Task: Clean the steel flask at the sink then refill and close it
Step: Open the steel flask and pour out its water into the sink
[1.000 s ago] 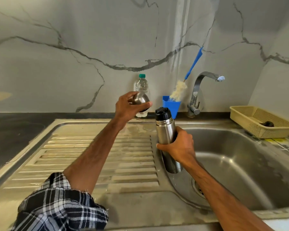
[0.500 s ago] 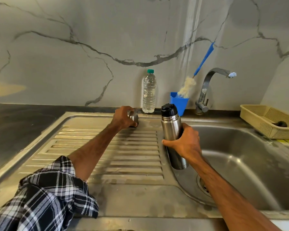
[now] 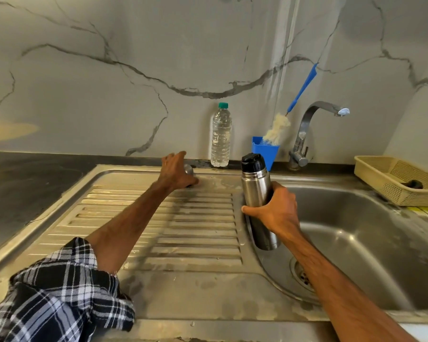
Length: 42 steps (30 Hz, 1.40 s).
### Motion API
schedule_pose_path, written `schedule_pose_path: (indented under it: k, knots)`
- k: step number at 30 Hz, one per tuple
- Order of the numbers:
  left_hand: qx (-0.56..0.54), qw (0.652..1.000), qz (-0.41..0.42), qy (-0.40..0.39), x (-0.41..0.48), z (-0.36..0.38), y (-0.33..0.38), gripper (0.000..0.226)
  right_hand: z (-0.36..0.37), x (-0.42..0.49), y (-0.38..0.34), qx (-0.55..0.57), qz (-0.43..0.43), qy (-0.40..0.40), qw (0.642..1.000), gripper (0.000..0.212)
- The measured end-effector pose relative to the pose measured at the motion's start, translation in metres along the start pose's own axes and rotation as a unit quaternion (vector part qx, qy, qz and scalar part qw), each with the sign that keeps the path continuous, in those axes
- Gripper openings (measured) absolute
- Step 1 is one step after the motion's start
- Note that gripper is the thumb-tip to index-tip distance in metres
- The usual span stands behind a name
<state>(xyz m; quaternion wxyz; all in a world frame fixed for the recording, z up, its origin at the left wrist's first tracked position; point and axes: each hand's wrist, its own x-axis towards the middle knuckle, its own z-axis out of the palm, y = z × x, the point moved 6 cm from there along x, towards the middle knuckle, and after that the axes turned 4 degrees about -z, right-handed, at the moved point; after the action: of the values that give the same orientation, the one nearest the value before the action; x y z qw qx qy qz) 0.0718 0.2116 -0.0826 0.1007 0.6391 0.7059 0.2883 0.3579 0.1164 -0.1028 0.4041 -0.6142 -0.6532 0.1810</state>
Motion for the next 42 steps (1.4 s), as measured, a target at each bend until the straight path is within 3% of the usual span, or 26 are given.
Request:
schedule_pose_path:
  k: [3, 6, 9, 12, 17, 25, 32, 37, 40, 42]
  knots:
    - [-0.136, 0.989, 0.048, -0.011, -0.021, -0.001, 0.049, 0.091, -0.004, 0.000, -0.002, 0.019, -0.009, 0.011, 1.000, 0.083]
    - [-0.353, 0.913, 0.076, -0.190, -0.045, 0.008, 0.102, 0.095, -0.008, 0.000, -0.008, 0.036, -0.022, 0.027, 0.999, 0.086]
    - [-0.345, 0.891, 0.139, -0.261, -0.062, 0.013, 0.139, 0.073, -0.013, 0.002, -0.008, 0.047, -0.033, 0.032, 0.998, 0.083]
    - [-0.349, 0.893, 0.166, -0.233, -0.064, 0.015, 0.150, 0.052, -0.019, 0.004, -0.009, 0.054, -0.044, 0.020, 0.997, 0.079]
    - [-0.400, 0.880, 0.158, -0.203, -0.062, 0.012, 0.149, 0.049, -0.019, 0.006, -0.012, 0.064, -0.051, -0.003, 0.997, 0.077]
    - [-0.354, 0.917, 0.140, -0.119, -0.072, 0.010, 0.167, 0.038, -0.022, 0.001, -0.007, 0.061, -0.045, 0.057, 0.995, 0.068]
    - [-0.345, 0.937, 0.056, 0.001, -0.080, 0.016, 0.170, 0.035, -0.018, -0.003, -0.005, 0.024, -0.022, 0.092, 0.995, 0.065]
    - [-0.267, 0.957, -0.021, 0.115, -0.089, 0.014, 0.159, 0.065, -0.017, -0.008, -0.015, -0.040, -0.025, 0.106, 0.993, 0.065]
    - [-0.305, 0.947, -0.065, 0.081, -0.084, 0.011, 0.148, 0.089, -0.021, -0.008, -0.021, -0.054, -0.042, 0.103, 0.992, 0.071]
    - [-0.334, 0.942, -0.041, 0.016, -0.082, 0.013, 0.152, 0.095, -0.024, -0.008, -0.020, -0.046, -0.038, 0.108, 0.992, 0.073]
